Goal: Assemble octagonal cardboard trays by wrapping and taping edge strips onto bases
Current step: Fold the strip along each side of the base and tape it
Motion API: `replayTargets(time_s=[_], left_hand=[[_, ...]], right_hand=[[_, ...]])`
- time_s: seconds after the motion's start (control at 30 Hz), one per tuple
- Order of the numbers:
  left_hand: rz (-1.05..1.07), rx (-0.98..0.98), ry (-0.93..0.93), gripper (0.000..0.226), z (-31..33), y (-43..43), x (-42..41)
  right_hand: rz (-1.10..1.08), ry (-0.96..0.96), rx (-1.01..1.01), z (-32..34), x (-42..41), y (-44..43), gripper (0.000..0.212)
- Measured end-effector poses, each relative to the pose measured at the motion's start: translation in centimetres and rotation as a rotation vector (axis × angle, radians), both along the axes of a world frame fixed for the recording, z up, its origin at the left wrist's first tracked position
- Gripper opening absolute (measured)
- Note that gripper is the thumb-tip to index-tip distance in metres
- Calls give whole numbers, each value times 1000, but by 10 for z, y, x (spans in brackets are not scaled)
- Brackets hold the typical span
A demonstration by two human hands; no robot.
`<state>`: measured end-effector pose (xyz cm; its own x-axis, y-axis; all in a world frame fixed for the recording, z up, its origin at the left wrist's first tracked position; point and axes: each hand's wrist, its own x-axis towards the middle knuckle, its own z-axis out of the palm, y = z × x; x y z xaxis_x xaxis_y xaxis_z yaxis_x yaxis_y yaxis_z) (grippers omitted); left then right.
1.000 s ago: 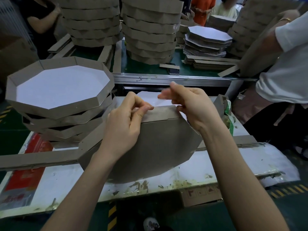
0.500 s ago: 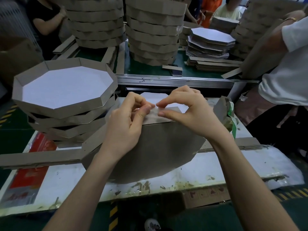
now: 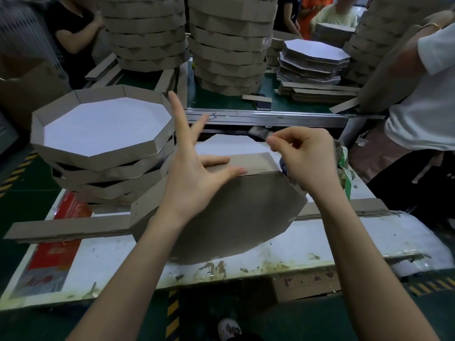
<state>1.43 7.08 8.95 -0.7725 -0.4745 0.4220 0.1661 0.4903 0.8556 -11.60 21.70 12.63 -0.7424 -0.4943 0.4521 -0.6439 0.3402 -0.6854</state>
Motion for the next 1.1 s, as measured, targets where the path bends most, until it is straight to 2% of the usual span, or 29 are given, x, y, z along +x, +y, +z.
replayTargets(time_s=[0.03, 0.07, 0.13, 0.2, 0.27, 0.33, 0.4, 0.47, 0.63, 0.73, 0.87, 0.97, 1.03, 1.1], left_hand=[[18, -125, -75, 122, 1, -5, 2], [39, -270, -147, 110, 1, -8, 5], [77, -490, -220, 69, -2, -12, 8], [98, -590, -264, 47, -6, -12, 10], [115, -571, -266, 46, -9, -9, 14], [117, -458, -216, 52, -9, -7, 17], [102, -390, -180, 57, -10, -4, 19], [86, -411, -177, 57, -10, -3, 22], [56, -611, -159, 48, -13, -2, 30], [65, -753, -228, 35, -15, -5, 29], [73, -803, -296, 39, -15, -5, 31], [59, -827, -323, 45, -16, -5, 31], [53, -819, -342, 47, -14, -5, 30], [41, -809, -367, 46, -12, -6, 30]], right_hand=[[-37, -61, -57, -1, 0, 7, 10], [-36, -157, -134, -2, 1, 13, 13], [21, -424, -271, -2, 12, 20, 16], [94, -638, -362, -8, 27, 17, 22], [151, -758, -364, -17, 44, 10, 22], [202, -867, -359, -25, 58, 3, 24], [185, -979, -376, -32, 67, -3, 30], [135, -1041, -410, -39, 72, -7, 30], [89, -1067, -470, -47, 80, -8, 20], [68, -1038, -461, -51, 83, -7, 20], [55, -981, -443, -57, 86, -5, 20], [43, -881, -415, -61, 85, -6, 23], [27, -740, -377, -65, 81, -7, 27], [-5, -575, -301, -73, 79, -9, 39]])
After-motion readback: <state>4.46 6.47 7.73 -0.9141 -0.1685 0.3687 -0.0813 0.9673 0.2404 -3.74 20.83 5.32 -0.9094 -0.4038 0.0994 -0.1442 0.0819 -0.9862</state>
